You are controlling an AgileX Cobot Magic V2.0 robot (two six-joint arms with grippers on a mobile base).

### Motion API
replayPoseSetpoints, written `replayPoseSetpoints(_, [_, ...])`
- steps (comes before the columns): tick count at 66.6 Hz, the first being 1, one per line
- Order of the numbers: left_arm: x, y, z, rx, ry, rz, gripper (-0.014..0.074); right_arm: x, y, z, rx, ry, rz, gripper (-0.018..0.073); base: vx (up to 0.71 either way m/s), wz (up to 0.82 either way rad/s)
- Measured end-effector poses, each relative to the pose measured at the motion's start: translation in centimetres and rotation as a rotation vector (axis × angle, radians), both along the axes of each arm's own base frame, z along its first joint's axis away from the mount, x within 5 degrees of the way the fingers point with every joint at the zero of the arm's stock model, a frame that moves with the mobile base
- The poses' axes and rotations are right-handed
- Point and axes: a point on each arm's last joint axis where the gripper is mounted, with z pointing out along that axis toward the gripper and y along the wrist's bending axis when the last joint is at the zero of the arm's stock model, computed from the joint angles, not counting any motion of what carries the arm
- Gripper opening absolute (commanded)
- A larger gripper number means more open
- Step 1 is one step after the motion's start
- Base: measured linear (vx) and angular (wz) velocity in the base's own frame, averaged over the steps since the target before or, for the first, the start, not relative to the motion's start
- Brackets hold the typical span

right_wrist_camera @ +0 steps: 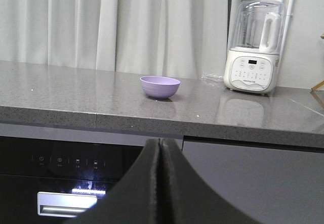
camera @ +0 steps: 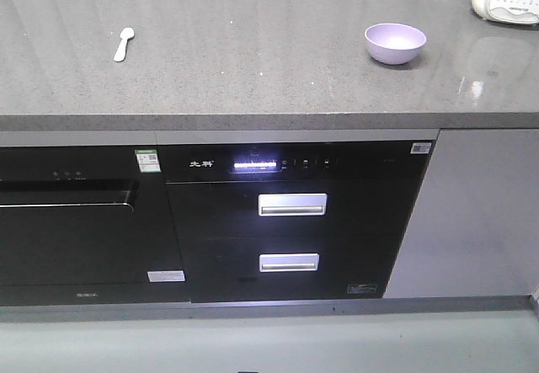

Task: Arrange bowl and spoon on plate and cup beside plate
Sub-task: 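Drive closer and align the base with the spoon and bowl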

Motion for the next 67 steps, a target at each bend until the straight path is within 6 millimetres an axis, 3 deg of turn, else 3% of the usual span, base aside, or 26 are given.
replayPoseSetpoints(67, [0.0,0.0,0.0,0.0,0.0,0.0,-0.0006,0.0,0.0,0.0,0.0,0.0,0.0,-0.0003,0.12,0.02])
